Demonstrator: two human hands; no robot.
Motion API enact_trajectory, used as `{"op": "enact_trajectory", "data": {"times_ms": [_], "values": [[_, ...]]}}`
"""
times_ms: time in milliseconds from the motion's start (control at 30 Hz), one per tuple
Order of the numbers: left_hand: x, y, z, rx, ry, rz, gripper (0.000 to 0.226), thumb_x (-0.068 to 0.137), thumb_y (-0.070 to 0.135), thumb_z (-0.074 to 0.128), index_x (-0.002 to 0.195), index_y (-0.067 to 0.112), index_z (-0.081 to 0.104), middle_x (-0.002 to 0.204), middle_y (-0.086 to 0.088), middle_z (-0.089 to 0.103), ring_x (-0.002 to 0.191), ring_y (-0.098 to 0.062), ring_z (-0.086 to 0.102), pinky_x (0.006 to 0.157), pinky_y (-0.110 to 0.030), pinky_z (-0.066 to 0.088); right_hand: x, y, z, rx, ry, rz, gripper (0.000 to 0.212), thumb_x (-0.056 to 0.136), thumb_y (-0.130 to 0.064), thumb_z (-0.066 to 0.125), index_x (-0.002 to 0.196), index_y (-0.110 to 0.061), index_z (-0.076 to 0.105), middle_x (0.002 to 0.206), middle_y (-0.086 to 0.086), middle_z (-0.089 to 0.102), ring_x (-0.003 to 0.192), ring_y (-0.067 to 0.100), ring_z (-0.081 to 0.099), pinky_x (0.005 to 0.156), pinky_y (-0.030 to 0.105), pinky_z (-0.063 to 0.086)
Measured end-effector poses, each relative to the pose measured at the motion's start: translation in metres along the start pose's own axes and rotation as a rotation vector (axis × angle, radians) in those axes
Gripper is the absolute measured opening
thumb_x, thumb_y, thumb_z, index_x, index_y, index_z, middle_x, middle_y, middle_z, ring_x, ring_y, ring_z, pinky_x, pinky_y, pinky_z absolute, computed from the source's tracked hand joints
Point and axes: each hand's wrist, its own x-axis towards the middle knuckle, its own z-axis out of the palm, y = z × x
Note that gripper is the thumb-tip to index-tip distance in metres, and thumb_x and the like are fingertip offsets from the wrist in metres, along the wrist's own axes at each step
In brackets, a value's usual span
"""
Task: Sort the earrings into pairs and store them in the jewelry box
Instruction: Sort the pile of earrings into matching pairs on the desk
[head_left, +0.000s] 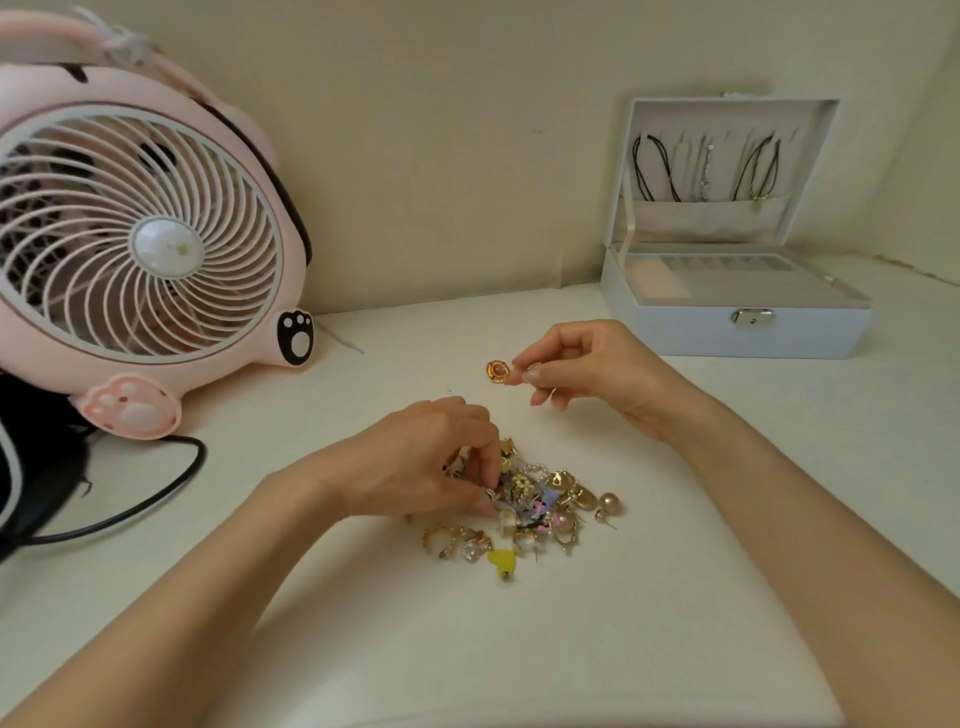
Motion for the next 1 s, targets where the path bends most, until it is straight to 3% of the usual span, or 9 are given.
{"op": "enact_trajectory", "data": {"times_ms": [67, 167, 300, 367, 467, 600, 767, 900, 1000], "values": [[0.0, -0.001, -0.003, -0.11, 0.049, -0.015, 0.013, 0.079, 0.03, 0.072, 0.081, 0.026, 0.059, 0.081, 0.015, 0.057, 0.081, -0.006, 0.048, 0.072, -0.02, 0.042, 0.002, 0.001, -0.006, 0.009, 0.067, 0.024, 0.011, 0.081, 0.006, 0.062, 0.091, 0.002, 0.064, 0.089, 0.013, 0.073, 0.059, 0.013, 0.057, 0.051, 0.019, 0.046], [-0.001, 0.001, -0.006, -0.271, 0.119, -0.048, 0.012, 0.08, 0.023, 0.071, 0.079, 0.021, 0.059, 0.077, 0.018, 0.058, 0.073, -0.002, 0.047, 0.066, -0.011, 0.036, 0.003, 0.002, -0.019, 0.043, 0.139, 0.077, 0.014, 0.081, 0.007, 0.061, 0.093, 0.003, 0.065, 0.083, 0.018, 0.071, 0.065, 0.019, 0.056, 0.049, 0.017, 0.045], [-0.001, -0.003, -0.008, -0.475, 0.132, -0.075, 0.014, 0.08, 0.03, 0.07, 0.08, 0.019, 0.06, 0.077, 0.009, 0.061, 0.07, -0.008, 0.049, 0.069, -0.026, 0.038, 0.0, 0.003, -0.032, 0.094, 0.156, 0.136, 0.016, 0.078, -0.001, 0.07, 0.093, 0.002, 0.067, 0.067, 0.007, 0.069, 0.055, 0.007, 0.062, 0.052, 0.014, 0.05], [-0.001, -0.005, -0.008, -0.565, 0.144, -0.094, 0.017, 0.077, 0.033, 0.069, 0.08, 0.018, 0.061, 0.082, 0.0, 0.065, 0.073, -0.014, 0.054, 0.07, -0.027, 0.042, 0.0, 0.004, -0.036, 0.107, 0.193, 0.14, 0.016, 0.075, -0.004, 0.073, 0.089, -0.001, 0.067, 0.063, 0.004, 0.067, 0.052, 0.005, 0.061, 0.051, 0.013, 0.05], [0.002, -0.006, -0.007, -0.715, 0.234, -0.113, 0.017, 0.077, 0.024, 0.072, 0.082, 0.012, 0.06, 0.085, -0.006, 0.069, 0.079, -0.015, 0.062, 0.076, -0.024, 0.051, 0.001, 0.006, -0.046, 0.095, 0.329, 0.131, 0.016, 0.071, -0.004, 0.076, 0.084, -0.004, 0.066, 0.066, 0.005, 0.065, 0.047, 0.004, 0.058, 0.047, 0.013, 0.048], [0.012, -0.003, 0.0, -0.82, 0.365, -0.151, 0.01, 0.08, 0.007, 0.067, 0.084, 0.004, 0.058, 0.075, -0.002, 0.067, 0.07, -0.012, 0.064, 0.067, -0.019, 0.05, 0.0, 0.011, -0.057, 0.086, 0.409, 0.105, 0.014, 0.074, 0.003, 0.073, 0.086, 0.005, 0.065, 0.07, 0.014, 0.066, 0.048, 0.008, 0.063, 0.048, 0.016, 0.051], [0.037, 0.005, -0.001, -0.725, 0.274, -0.168, 0.01, 0.084, 0.003, 0.064, 0.094, 0.004, 0.063, 0.082, -0.009, 0.067, 0.075, -0.015, 0.069, 0.068, -0.019, 0.052, 0.002, 0.019, -0.061, -0.014, 0.31, 0.156, 0.021, 0.08, 0.014, 0.061, 0.098, 0.006, 0.067, 0.081, 0.018, 0.065, 0.062, 0.018, 0.066, 0.055, 0.016, 0.054], [0.084, 0.016, -0.008, -0.628, 0.233, -0.147, 0.005, 0.082, 0.0, 0.066, 0.084, 0.004, 0.065, 0.074, 0.0, 0.068, 0.069, -0.015, 0.068, 0.063, -0.017, 0.053, 0.005, 0.029, -0.066, -0.129, 0.381, 0.234, 0.017, 0.075, 0.012, 0.067, 0.086, 0.0, 0.07, 0.084, 0.023, 0.069, 0.064, 0.024, 0.065, 0.058, 0.022, 0.053], [0.126, 0.021, -0.007, -0.488, 0.192, -0.158, 0.008, 0.079, -0.005, 0.066, 0.083, 0.002, 0.063, 0.075, -0.011, 0.065, 0.049, -0.003, 0.061, 0.044, -0.011, 0.043, 0.004, 0.034, -0.07, -0.156, 0.43, 0.289, 0.015, 0.073, 0.012, 0.069, 0.078, -0.002, 0.069, 0.081, 0.022, 0.068, 0.069, 0.028, 0.066, 0.066, 0.029, 0.058]]}}
